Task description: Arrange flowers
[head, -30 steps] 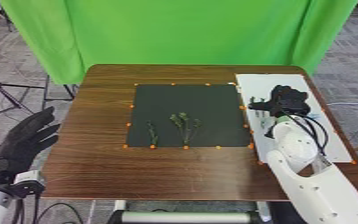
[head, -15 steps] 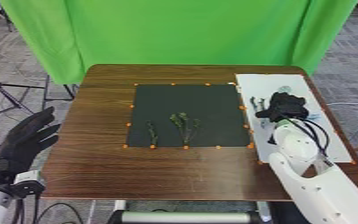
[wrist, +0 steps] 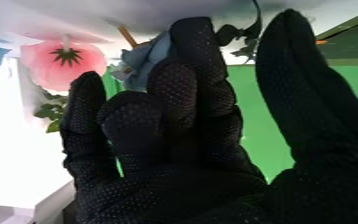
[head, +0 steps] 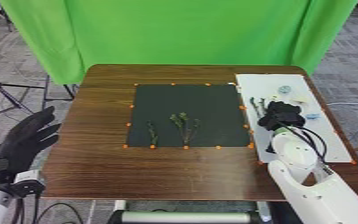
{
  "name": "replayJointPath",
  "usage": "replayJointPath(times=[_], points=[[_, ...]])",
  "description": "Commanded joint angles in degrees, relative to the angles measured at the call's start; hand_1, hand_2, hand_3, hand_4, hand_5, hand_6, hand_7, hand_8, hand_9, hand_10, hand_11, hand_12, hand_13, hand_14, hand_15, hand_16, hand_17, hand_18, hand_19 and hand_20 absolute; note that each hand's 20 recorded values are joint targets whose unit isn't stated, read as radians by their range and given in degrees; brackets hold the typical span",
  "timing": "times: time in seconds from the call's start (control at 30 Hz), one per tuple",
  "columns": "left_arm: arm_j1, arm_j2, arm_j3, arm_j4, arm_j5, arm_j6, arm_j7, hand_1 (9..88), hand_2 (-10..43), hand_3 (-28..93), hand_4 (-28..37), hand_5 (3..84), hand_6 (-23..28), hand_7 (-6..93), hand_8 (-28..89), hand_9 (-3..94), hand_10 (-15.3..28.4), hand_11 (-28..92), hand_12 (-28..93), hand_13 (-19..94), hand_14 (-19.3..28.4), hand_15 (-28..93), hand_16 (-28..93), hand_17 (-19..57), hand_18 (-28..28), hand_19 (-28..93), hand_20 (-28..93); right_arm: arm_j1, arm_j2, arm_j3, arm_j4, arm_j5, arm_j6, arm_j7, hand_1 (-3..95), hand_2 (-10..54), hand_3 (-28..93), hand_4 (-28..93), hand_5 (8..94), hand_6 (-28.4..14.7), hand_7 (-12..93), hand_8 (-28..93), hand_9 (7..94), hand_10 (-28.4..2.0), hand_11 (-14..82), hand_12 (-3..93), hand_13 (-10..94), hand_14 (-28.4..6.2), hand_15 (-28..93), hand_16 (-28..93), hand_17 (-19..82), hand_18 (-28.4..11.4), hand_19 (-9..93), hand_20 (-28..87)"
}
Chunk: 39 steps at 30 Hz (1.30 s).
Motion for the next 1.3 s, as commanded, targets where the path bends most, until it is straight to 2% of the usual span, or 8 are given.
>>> replayJointPath(times=[0.03, 0.13, 0.43, 0.7, 1.07, 1.3], points=[[-0.04, 0.31, -0.08, 0.23, 0.04, -0.72, -0.52, 23.3, -5.6, 71, -28.3, 22.6, 1.1, 22.2, -11, 17.7, 8.6, 15, 19, 15, 11.9, 23, 3, -9.1, 18.8, 40, 7, -1.27, 0.15, -0.93, 1.71, 1.03, 0.74, -0.81, 40.1, -9.5, 73, -28, 65.7, 0.2, 50, 7, 67.7, -11.5, 61.5, 44.9, 66, -9.8, 81, 34, 23, -20.7, 74, 43], [0.08, 0.25, -0.1, 0.22, 0.03, -0.67, -0.43, 23.2, -5.5, 71, -28.3, 22.6, 1.1, 22.2, -11, 17.7, 8.6, 15, 19, 15, 11.8, 23, 3, -9.1, 18.8, 40, 7, -1.23, 0.05, -1.04, 1.7, 2.52, 1.05, -0.5, 47.1, -9.5, 75, -28, 69.2, 1.1, 51, 10, 71.5, -9.8, 56.0, 55.7, 69, -8.9, 81, 34, 24, -20.2, 74, 42], [0.33, -0.01, -0.19, 0.12, 0.08, -0.45, -0.33, 23.3, -5.3, 71, -28.3, 22.6, 1.1, 22.3, -11, 17.8, 8.6, 15, 19, 15, 11.8, 23, 3, -9.0, 18.8, 40, 7, -2.18, 0.26, 0.04, 1.0, 2.5, 6.31, -2.71, 43.6, -9.5, 86, -27, 67.7, 1.5, 57, 18, 73.0, -9.2, 59.2, 60.9, 71, -8.9, 84, 37, 25, -19.8, 75, 43], [0.5, -0.15, -0.25, 0.02, 0.13, -0.32, -0.05, 23.3, -5.2, 71, -28.3, 22.6, 1.1, 22.2, -11, 17.8, 8.6, 15, 19, 15, 11.8, 23, 3, -9.0, 18.7, 39, 7, -1.9, 0.94, 1.03, -3.28, -1.57, 10.48, -3.47, 40.9, -9.5, 88, -22, 65.9, 0.6, 61, 20, 72.8, -9.6, 63.5, 60.5, 71, -9.2, 87, 37, 25, -19.8, 75, 44], [0.62, -0.33, -0.12, -0.15, 0.3, -0.21, -0.21, 23.3, -5.0, 71, -28.3, 22.5, 1.0, 22.3, -11, 17.7, 8.6, 15, 19, 15, 11.8, 23, 3, -9.0, 18.8, 40, 7, -2.71, -0.66, -0.92, -10.38, -0.99, 9.03, -4.8, 40.7, -9.5, 87, -20, 66.1, 0.7, 62, 20, 73.1, -9.7, 64.4, 60.0, 71, -9.1, 88, 37, 25, -19.8, 76, 44], [0.53, -0.38, -0.15, -0.17, 0.33, -0.37, -0.49, 23.2, -5.1, 71, -28.3, 22.6, 1.0, 22.5, -11, 17.7, 8.6, 15, 19, 15, 11.8, 23, 3, -9.1, 18.8, 40, 7, -4.31, -3.17, -4.69, -11.32, -0.86, 6.12, -5.77, 40.7, -9.5, 87, -20, 66.1, 0.7, 62, 20, 73.3, -9.8, 64.4, 60.0, 71, -9.2, 88, 37, 26, -19.9, 76, 44]])
